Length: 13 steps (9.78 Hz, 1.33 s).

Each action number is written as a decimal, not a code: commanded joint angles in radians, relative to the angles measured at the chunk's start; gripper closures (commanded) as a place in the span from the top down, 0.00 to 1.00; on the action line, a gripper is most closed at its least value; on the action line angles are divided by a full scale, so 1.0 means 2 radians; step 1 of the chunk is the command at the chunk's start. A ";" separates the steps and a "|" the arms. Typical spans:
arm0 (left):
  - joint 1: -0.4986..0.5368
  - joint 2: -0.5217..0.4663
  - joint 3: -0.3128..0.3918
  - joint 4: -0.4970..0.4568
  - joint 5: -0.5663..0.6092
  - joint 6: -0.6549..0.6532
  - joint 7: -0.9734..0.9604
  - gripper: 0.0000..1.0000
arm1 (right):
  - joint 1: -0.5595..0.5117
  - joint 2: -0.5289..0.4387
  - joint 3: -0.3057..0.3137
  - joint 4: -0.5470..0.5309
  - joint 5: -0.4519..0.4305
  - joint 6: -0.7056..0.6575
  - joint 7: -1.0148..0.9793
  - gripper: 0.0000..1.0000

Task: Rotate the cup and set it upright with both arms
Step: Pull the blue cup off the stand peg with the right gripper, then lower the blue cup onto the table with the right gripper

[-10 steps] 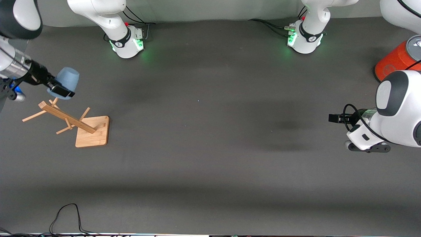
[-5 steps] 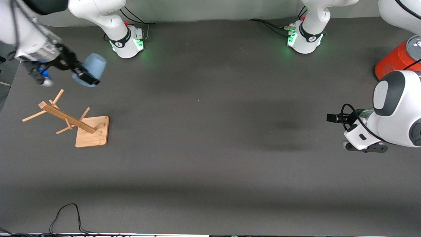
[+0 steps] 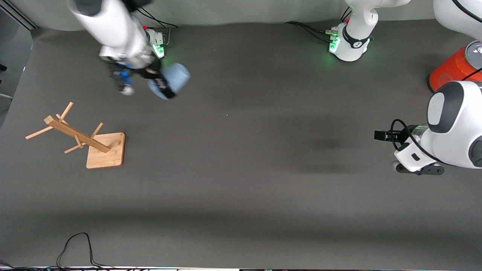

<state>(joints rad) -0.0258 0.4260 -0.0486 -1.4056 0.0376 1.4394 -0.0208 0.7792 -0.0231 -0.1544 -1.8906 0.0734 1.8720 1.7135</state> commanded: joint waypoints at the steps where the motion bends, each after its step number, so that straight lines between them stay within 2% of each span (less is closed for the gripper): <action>1: 0.002 -0.005 0.007 0.033 0.006 0.010 0.005 1.00 | 0.060 0.165 -0.008 0.164 -0.001 -0.015 0.117 0.39; 2: 0.007 -0.024 0.019 0.045 -0.002 -0.002 -0.001 1.00 | 0.074 0.218 -0.007 0.212 -0.001 -0.013 0.158 0.39; 4: 0.014 -0.057 0.021 0.045 -0.003 -0.007 0.000 1.00 | 0.109 0.316 -0.009 0.294 -0.007 -0.013 0.227 0.38; 7: 0.013 -0.093 0.020 0.027 -0.003 0.003 -0.004 1.00 | 0.135 0.425 -0.009 0.379 -0.033 -0.008 0.309 0.36; 9: 0.012 -0.090 0.017 0.003 -0.003 0.023 -0.003 1.00 | 0.147 0.456 -0.009 0.385 -0.034 0.018 0.343 0.36; 11: 0.004 -0.085 0.015 -0.002 -0.004 0.044 -0.004 1.00 | 0.164 0.493 -0.009 0.394 -0.063 0.036 0.390 0.36; 13: 0.001 -0.108 0.015 -0.042 -0.017 0.077 -0.004 1.00 | 0.172 0.526 -0.009 0.409 -0.074 0.039 0.413 0.36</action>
<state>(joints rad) -0.0142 0.2682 -0.0256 -1.4125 0.0175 1.5484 -0.0225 1.1078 0.9667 -0.1582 -1.1428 -0.0471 1.9551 2.4866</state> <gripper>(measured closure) 0.000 0.181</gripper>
